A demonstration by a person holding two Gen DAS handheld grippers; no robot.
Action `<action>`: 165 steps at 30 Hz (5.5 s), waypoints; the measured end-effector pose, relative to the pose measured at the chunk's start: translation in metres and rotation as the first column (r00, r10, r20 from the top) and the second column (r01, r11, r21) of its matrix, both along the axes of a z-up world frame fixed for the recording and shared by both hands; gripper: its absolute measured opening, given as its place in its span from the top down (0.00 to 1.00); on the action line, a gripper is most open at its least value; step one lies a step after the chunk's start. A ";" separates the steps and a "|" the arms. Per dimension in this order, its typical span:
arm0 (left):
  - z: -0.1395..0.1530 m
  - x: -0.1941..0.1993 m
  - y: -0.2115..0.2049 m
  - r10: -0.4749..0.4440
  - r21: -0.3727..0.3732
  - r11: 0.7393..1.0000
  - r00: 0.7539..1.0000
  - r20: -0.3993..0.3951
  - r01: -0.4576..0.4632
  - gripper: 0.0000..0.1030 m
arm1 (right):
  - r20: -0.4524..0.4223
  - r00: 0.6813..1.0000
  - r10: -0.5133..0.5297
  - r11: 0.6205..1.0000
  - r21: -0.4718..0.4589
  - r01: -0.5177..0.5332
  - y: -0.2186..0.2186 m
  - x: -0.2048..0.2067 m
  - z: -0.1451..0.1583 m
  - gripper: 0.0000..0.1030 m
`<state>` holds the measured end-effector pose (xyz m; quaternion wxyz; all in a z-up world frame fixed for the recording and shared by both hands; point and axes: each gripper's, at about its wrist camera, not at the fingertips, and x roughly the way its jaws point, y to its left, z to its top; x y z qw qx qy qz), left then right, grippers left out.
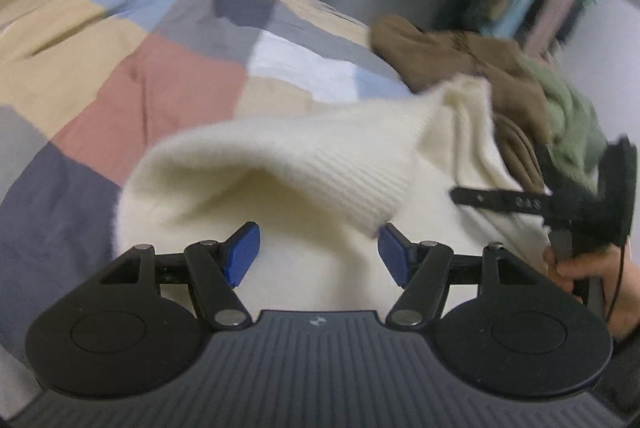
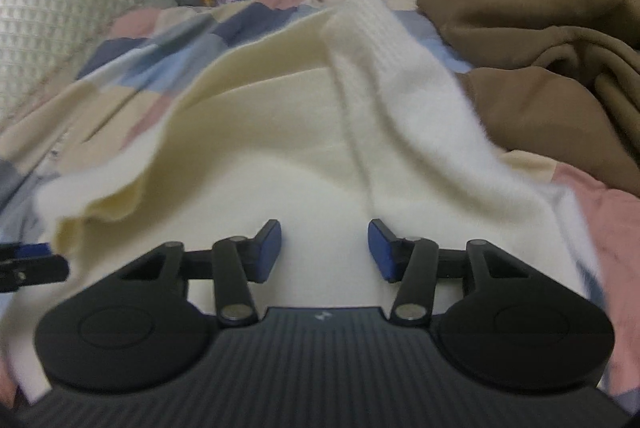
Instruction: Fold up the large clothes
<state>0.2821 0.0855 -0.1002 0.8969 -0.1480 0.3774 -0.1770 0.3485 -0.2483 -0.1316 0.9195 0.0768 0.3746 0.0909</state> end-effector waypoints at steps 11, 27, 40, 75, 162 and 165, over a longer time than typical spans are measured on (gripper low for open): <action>-0.016 0.057 0.022 0.223 -0.159 0.963 0.975 0.018 -0.217 0.32 | 0.054 0.998 -0.015 1.000 0.016 0.015 -0.004 0.034 -0.007 0.51; -0.006 0.034 0.011 0.197 -0.078 0.978 0.980 0.032 -0.194 0.32 | 0.090 0.996 -0.009 1.000 0.022 0.007 -0.007 0.020 -0.001 0.50; 0.025 -0.052 -0.016 0.145 0.000 0.989 0.984 0.107 -0.146 0.32 | 0.132 0.989 -0.072 0.996 -0.040 0.078 -0.020 -0.065 0.033 0.49; 0.017 -0.124 -0.041 0.125 0.063 0.990 0.991 0.049 -0.128 0.32 | 0.121 0.908 -0.401 0.912 -0.048 0.409 -0.066 -0.125 0.013 0.93; -0.048 -0.157 0.037 0.346 -0.538 0.672 0.858 -0.380 -0.509 0.68 | -0.257 0.892 -0.373 0.618 0.648 0.445 -0.049 -0.170 -0.040 0.71; -0.029 -0.171 0.035 0.354 -0.518 0.697 0.866 -0.352 -0.496 0.69 | -0.207 0.906 -0.368 0.653 0.636 0.411 -0.047 -0.179 -0.024 0.72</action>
